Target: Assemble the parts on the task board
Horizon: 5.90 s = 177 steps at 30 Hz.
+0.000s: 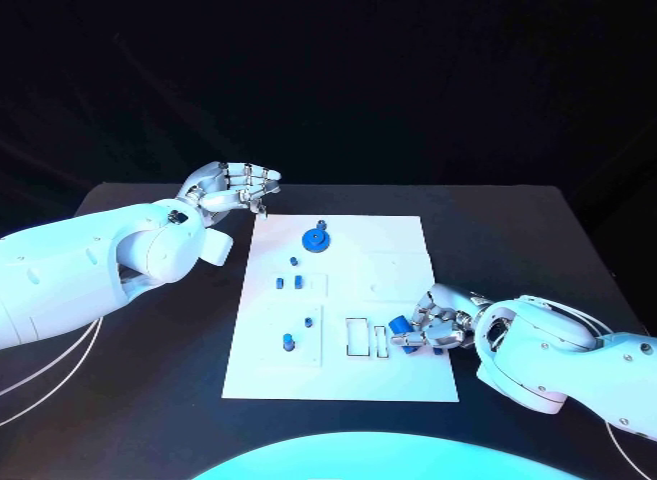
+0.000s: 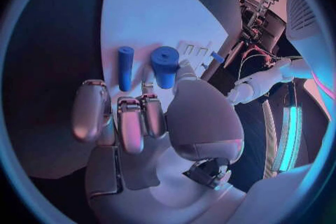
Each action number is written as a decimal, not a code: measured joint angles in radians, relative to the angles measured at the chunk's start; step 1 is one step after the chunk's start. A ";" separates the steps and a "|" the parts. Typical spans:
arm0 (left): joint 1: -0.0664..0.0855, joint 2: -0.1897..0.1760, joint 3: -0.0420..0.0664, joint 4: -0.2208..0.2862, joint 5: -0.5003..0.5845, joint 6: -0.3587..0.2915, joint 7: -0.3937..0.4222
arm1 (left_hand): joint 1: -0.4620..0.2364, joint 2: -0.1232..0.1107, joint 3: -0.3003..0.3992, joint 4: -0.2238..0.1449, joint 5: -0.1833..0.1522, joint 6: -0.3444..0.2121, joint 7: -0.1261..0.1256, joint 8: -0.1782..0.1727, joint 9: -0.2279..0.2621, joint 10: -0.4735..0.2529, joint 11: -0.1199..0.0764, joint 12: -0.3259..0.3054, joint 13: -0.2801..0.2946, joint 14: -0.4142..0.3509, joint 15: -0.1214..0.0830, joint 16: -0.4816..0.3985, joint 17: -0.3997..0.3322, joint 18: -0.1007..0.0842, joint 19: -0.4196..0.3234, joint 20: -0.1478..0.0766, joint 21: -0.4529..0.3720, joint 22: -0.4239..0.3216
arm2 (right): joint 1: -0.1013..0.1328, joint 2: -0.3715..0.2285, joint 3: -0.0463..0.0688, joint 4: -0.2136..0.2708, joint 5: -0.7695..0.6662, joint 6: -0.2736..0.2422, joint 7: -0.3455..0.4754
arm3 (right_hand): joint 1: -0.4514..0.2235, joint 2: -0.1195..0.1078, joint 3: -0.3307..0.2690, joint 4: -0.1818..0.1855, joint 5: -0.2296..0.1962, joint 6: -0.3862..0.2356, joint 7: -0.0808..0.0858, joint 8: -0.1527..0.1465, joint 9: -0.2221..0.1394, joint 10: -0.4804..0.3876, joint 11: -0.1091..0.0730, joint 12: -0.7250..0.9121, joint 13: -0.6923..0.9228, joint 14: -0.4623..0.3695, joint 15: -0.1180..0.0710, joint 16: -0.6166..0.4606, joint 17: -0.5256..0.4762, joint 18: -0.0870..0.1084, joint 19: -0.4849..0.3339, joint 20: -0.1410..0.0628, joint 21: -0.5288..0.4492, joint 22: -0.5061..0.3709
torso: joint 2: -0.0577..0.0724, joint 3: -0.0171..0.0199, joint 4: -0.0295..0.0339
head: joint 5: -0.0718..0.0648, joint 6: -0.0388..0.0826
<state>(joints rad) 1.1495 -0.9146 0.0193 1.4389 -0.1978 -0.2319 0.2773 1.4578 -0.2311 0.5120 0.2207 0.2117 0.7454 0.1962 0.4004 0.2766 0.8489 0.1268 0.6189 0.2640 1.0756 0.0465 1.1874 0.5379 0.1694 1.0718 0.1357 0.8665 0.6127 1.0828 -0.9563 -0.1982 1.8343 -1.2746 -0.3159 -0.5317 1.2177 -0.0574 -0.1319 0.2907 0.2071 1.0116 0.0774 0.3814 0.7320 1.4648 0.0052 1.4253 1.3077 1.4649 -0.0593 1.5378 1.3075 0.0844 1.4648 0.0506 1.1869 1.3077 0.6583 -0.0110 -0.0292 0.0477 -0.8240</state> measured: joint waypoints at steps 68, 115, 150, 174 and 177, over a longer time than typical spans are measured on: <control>0.000 0.000 0.000 0.001 0.000 0.003 -0.005 | 0.000 0.000 0.000 0.000 0.000 0.000 0.000 0.000 -0.002 0.000 0.000 0.000 -0.002 0.000 0.000 0.000 -0.001 0.000 0.000 0.000 -0.004 -0.001 | 0.040 0.134 -0.002 -0.009 0.293 -0.040 -0.004 | -0.028 0.015 0.066 0.001 0.171 0.031 -0.023 0.006 -0.156 0.004 -0.017 0.032 0.000 0.002 -0.013 0.004 0.000 0.000 0.001 -0.011 0.008 0.000 | 0.001 0.0000 -0.0009 | -0.001 -0.010; 0.000 -0.005 0.000 0.001 0.000 0.002 -0.007 | 0.000 0.000 0.000 0.000 0.000 0.000 0.000 0.005 -0.004 0.000 0.000 0.005 -0.004 0.000 0.000 0.000 -0.002 0.000 0.000 0.000 -0.004 -0.002 | 0.034 0.091 -0.004 0.030 0.284 0.005 0.028 | -0.040 0.032 -0.017 -0.007 -0.019 0.030 -0.023 0.029 -0.119 0.004 -0.017 0.020 0.000 0.002 -0.012 0.004 0.000 0.000 0.001 -0.011 -0.008 0.000 | 0.000 0.0002 -0.0014 | 0.006 -0.015; 0.000 -0.007 -0.001 0.002 0.000 0.003 -0.009 | 0.000 0.000 0.000 0.000 0.000 0.000 0.000 0.005 -0.006 0.000 0.000 0.005 -0.005 0.000 0.000 0.004 -0.003 0.000 0.000 0.000 -0.004 -0.002 | 0.034 0.105 -0.001 0.007 0.252 0.033 0.056 | 0.001 0.076 0.001 0.002 0.021 0.030 -0.023 0.029 -0.124 0.000 -0.021 0.025 0.000 0.002 -0.012 0.004 0.000 0.000 0.001 -0.018 0.000 0.000 | 0.000 -0.0004 -0.0009 | 0.006 -0.013; 0.000 -0.009 -0.001 0.002 0.000 0.003 -0.011 | -0.004 0.004 0.000 0.000 0.000 0.000 0.000 0.005 -0.007 0.000 0.000 0.005 -0.006 0.000 0.000 0.004 -0.002 0.000 0.000 0.000 -0.004 -0.002 | 0.035 0.069 -0.003 0.017 0.222 -0.011 0.066 | 0.019 0.063 0.001 0.002 0.029 0.017 -0.020 0.012 -0.132 0.000 -0.021 0.029 0.001 -0.002 -0.016 0.004 0.000 0.000 0.001 -0.018 0.004 0.000 | 0.000 0.0000 -0.0017 | 0.004 -0.012; 0.000 -0.009 -0.001 0.002 0.000 0.003 -0.011 | -0.004 0.004 0.000 0.000 0.000 0.000 0.000 0.008 -0.007 0.000 0.000 0.009 -0.006 0.000 0.000 0.004 -0.003 0.000 0.000 0.000 -0.004 -0.002 | 0.047 0.035 -0.002 0.032 0.224 -0.032 0.079 | 0.043 0.056 -0.001 -0.001 0.035 -0.001 -0.011 -0.004 -0.137 0.000 -0.021 0.023 0.001 -0.002 -0.016 0.004 0.000 0.000 0.001 -0.018 -0.005 0.000 | -0.001 -0.0005 -0.0018 | 0.002 -0.011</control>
<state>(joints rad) 1.1496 -0.9237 0.0185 1.4410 -0.1978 -0.2293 0.2666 1.4537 -0.2271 0.5119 0.2209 0.2117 0.7454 0.1962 0.4088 0.2697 0.8490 0.1269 0.6276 0.2576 1.0756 0.0465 1.1913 0.5348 0.1694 1.0718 0.1357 0.8626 0.6103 1.1299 -0.9211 -0.1999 1.8662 -1.0503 -0.3484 -0.4523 1.2603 -0.0018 -0.1334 0.2897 0.2422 1.0105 0.0667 0.3776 0.5947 1.4648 -0.0159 1.4482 1.3083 1.4628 -0.0754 1.5416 1.3077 0.0843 1.4662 0.0323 1.1820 1.3074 0.6575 -0.0115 -0.0311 0.0500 -0.8348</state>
